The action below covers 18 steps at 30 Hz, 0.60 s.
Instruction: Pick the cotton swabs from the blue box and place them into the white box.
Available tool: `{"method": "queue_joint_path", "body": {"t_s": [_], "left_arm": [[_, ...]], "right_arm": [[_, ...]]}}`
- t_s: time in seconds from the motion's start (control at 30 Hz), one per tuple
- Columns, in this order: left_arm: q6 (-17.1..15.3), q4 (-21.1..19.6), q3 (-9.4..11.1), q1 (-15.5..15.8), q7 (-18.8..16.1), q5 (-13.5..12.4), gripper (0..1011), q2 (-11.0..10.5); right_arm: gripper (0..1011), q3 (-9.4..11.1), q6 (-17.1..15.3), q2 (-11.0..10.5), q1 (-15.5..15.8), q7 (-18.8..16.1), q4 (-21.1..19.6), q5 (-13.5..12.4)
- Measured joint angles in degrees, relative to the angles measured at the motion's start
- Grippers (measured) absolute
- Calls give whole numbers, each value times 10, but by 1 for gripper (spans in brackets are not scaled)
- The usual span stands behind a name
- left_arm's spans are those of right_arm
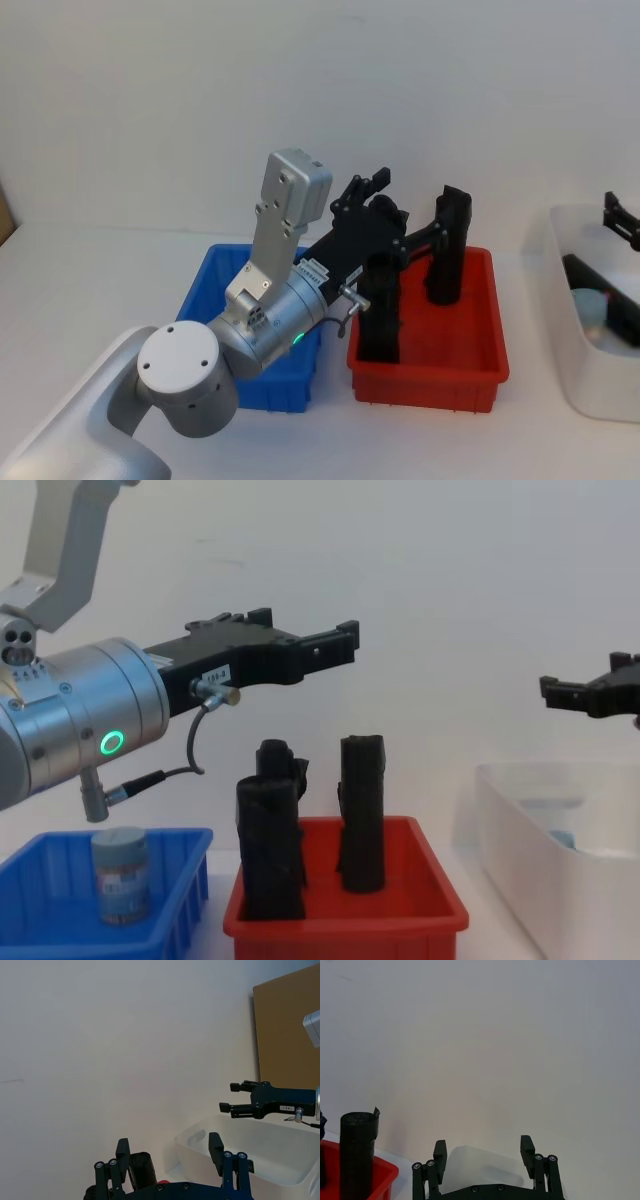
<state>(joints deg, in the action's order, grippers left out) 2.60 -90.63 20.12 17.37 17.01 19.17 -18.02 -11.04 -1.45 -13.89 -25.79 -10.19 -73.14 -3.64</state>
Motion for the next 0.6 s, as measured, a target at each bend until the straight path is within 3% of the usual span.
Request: {"method": "queue_joint_path", "body": {"t_s": [0.13, 0.6], "left_arm": [[0, 0, 0, 0, 0, 0, 1000, 0], [0, 0, 0, 0, 0, 0, 1000, 0]], "right_arm": [[1001, -2, 5, 0, -1, -12, -2, 3], [1001, -4, 12, 1, -3, -28, -4, 8]]}}
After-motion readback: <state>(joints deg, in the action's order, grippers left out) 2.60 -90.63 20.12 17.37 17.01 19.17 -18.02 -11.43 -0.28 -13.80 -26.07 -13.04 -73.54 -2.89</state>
